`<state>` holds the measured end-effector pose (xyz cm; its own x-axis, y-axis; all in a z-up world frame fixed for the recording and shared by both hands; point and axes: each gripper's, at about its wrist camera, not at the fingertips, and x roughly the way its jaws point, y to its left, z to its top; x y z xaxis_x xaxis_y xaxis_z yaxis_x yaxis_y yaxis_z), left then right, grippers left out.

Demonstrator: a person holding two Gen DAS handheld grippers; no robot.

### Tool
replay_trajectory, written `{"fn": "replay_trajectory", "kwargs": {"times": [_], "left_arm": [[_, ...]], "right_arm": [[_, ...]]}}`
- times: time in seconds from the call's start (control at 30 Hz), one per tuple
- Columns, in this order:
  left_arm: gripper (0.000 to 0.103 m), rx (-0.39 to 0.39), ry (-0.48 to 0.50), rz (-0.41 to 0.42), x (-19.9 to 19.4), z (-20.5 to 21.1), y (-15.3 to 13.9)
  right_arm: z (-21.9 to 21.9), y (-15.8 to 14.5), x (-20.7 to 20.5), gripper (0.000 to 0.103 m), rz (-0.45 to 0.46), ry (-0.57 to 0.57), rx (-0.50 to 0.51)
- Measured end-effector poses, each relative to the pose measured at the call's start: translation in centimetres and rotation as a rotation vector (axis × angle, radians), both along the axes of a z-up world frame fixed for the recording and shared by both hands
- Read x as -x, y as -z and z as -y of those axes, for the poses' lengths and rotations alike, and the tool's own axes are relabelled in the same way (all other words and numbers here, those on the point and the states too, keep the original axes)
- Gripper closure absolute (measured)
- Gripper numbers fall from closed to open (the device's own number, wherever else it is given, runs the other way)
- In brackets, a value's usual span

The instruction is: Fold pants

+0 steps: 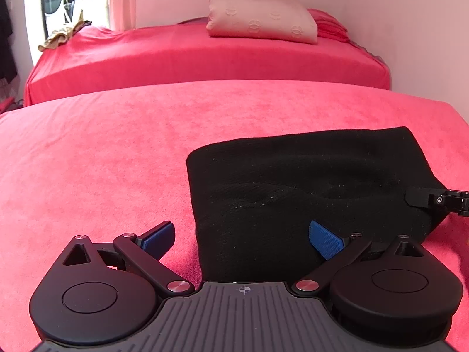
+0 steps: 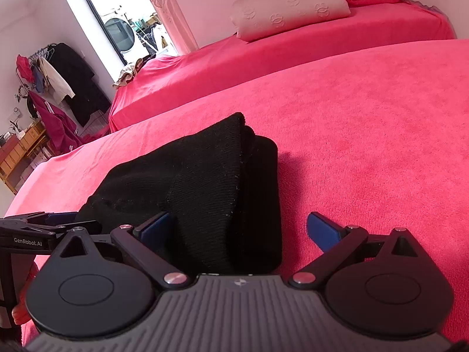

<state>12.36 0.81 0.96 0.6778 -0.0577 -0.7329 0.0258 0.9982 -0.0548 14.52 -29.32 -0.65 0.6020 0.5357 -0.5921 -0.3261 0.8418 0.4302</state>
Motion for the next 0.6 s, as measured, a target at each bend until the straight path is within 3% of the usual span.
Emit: {"fn": "replay_trajectory", "kwargs": {"times": [0.43, 0.6], "left_arm": [[0.0, 0.015, -0.002, -0.008, -0.1, -0.3, 0.2], [0.0, 0.096, 0.006, -0.025, -0.3, -1.1, 1.1]], "right_arm": [[0.0, 0.0, 0.0, 0.003, 0.002, -0.001, -0.003], [-0.1, 0.0, 0.0, 0.003, -0.001, -0.005, -0.004]]}}
